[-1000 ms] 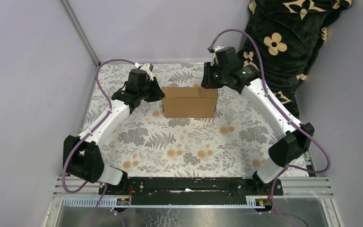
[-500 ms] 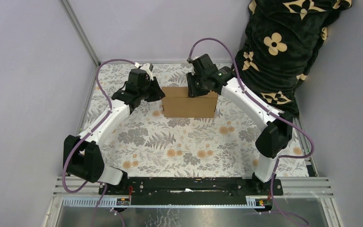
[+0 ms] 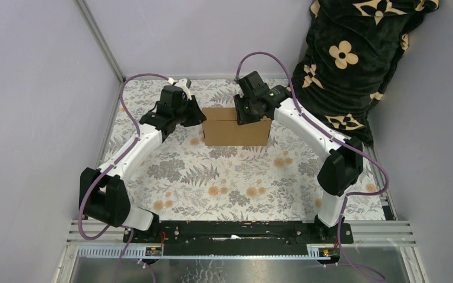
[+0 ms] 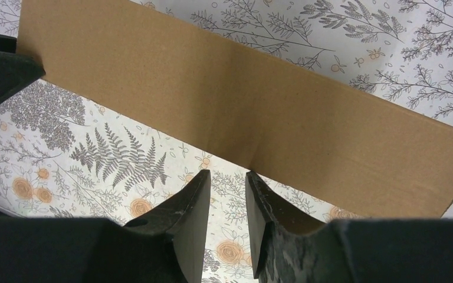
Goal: Fold the paper box
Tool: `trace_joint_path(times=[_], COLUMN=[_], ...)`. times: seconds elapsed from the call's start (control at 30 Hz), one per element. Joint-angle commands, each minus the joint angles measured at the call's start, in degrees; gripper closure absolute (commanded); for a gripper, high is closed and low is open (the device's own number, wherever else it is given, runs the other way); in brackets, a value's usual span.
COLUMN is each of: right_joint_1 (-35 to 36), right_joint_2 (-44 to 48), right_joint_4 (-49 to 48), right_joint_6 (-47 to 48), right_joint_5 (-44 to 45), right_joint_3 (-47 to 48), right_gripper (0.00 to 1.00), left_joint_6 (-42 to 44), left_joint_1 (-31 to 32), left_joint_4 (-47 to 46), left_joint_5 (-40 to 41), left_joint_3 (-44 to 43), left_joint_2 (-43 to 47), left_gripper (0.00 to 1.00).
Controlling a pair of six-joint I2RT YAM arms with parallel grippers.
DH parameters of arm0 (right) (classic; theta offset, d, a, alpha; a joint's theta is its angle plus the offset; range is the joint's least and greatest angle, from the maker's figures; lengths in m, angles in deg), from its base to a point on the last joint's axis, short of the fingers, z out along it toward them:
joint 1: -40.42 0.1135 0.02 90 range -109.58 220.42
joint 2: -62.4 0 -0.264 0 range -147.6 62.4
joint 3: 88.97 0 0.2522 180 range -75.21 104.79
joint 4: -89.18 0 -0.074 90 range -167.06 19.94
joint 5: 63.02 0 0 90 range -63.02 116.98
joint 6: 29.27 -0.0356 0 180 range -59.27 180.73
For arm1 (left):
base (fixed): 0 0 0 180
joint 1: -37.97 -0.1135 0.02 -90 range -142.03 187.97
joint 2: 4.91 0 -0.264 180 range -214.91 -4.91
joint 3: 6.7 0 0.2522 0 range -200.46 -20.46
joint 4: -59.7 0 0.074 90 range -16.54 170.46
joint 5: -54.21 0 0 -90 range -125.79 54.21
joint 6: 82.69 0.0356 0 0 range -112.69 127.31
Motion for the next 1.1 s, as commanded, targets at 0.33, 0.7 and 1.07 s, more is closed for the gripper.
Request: trace_joint_path(times=[0.33,0.7,1.07], right_joint_1=[0.2,0.43,-2.6], right_joint_2=[-5.1,-5.09,2.05], right_joint_4=[3.29,0.76,5.64], right_joint_6=[-0.46,-1.12,3.0], right_joint_5=[2.63,2.63,8.8], right_joint_3=[12.61,3.21,8.23], right_gripper=[0.64,0.64,0.6], left_joint_6=[1.43,1.24,1.7], left_joint_1=[-0.31,-0.31,-0.32], left_joint_4=[5.34,4.42,5.46], left_joint_5=[1.3,0.56,1.33], left_joint_3=[2.99,4.06,3.37], left_joint_2=[-2.82,-3.17,-2.74], left_gripper=[0.72,0.73,0.73])
